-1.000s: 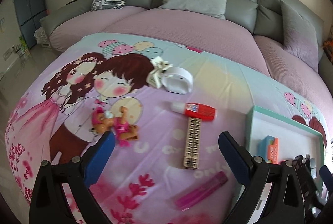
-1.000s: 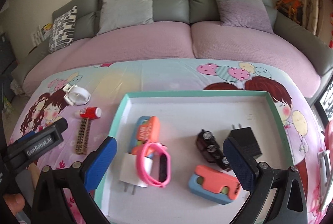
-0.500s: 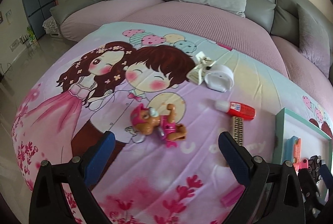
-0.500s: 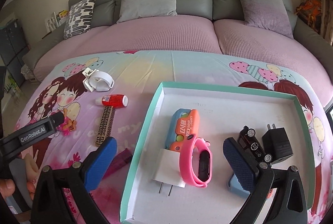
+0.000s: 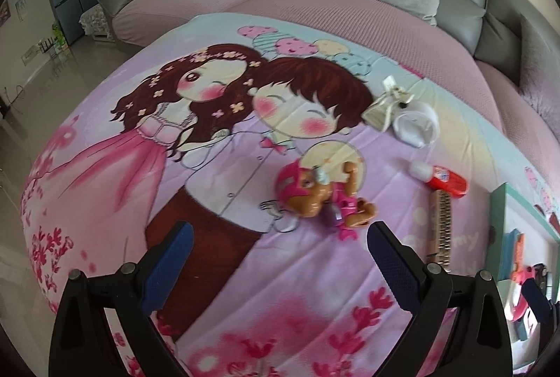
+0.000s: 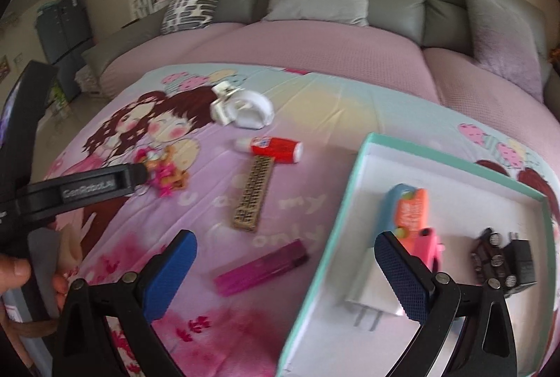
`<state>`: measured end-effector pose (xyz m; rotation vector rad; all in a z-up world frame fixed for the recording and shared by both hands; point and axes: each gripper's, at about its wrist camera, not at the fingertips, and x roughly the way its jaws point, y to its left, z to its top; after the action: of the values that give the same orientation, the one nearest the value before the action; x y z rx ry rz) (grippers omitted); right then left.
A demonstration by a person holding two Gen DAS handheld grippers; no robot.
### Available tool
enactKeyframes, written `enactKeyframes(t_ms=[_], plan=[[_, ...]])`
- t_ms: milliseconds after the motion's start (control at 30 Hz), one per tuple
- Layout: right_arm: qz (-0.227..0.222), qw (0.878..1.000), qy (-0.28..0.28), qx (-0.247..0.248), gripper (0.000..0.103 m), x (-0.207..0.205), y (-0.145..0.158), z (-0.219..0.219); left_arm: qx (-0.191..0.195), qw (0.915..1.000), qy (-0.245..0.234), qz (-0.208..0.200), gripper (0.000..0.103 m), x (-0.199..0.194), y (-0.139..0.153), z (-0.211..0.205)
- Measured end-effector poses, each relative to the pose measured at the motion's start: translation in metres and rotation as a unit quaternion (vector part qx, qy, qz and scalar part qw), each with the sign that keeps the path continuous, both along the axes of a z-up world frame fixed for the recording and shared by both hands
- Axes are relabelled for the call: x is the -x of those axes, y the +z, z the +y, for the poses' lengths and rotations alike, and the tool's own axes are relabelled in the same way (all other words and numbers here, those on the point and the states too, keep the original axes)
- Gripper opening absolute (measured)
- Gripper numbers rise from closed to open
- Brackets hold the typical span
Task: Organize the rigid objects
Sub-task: 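Withdraw both open tools from the box toward the remaining objects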
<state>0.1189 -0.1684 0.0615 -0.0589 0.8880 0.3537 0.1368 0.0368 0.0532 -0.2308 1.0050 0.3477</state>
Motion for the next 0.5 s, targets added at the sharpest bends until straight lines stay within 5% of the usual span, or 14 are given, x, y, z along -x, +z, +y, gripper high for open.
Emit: enactKeyframes(t_ms=[300,500], plan=[[0.047,0.998,0.041,0.013,0.077,0.005,-0.017,0.020,0.009,0.9996,0.015,0.021,0.099,0.002,-0.010,0.021],[0.066,0.994,0.044,0.071,0.062,0.009,-0.024,0.026,0.018,0.9992,0.026,0.024,0.099,0.004,-0.012,0.036]])
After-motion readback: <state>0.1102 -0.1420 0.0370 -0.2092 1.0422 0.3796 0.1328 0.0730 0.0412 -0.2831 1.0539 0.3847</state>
